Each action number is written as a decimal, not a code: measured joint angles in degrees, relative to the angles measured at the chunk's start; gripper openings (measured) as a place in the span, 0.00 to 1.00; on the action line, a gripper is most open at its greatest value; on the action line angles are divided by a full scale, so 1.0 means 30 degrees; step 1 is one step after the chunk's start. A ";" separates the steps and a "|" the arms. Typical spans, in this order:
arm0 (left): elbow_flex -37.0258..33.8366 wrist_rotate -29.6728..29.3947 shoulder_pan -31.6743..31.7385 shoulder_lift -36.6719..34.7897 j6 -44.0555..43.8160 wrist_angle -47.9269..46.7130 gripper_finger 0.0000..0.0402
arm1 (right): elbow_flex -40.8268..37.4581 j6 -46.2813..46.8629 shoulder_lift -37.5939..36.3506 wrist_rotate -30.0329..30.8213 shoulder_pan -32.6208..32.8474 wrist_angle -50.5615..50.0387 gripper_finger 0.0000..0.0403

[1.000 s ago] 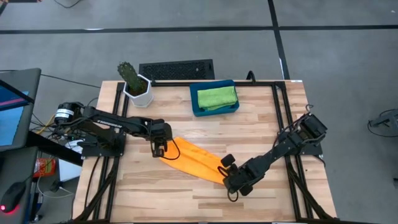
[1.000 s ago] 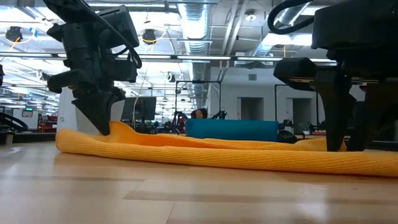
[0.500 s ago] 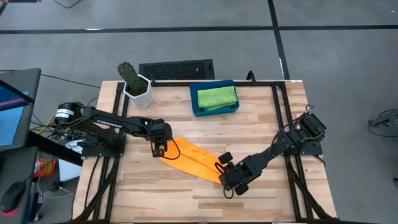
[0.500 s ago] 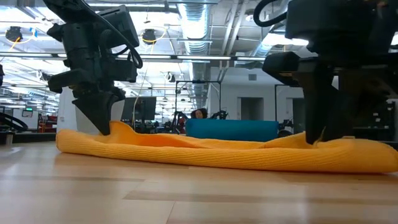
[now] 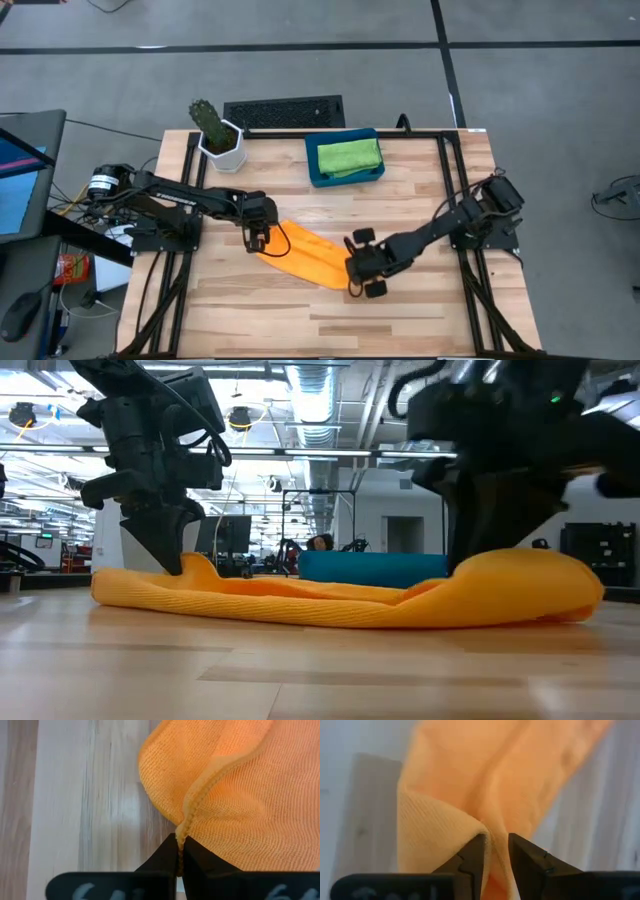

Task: Fold microfiber towels
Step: Fold the orange microfiber cloth

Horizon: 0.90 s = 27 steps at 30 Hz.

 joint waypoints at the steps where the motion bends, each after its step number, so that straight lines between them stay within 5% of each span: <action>1: 0.0000 0.0000 0.0000 0.0000 0.0000 0.0000 0.00 | -0.0001 0.0499 0.0001 0.0001 -0.0224 -0.0184 0.28; 15: 0.0000 -0.0401 0.0000 0.0000 0.0012 0.0402 0.00 | -0.0057 0.6908 -0.1010 0.0173 -0.0790 -0.0825 0.27; 19: -0.0007 -0.0437 0.0000 0.0000 0.0052 0.0742 0.00 | -0.0067 0.9170 -0.2269 0.2753 -0.0339 -0.1166 0.25; 27: -0.0007 -0.0488 0.0000 0.0000 0.0226 0.1158 0.00 | -0.0001 0.7268 -0.2491 0.2364 0.1031 0.3861 0.24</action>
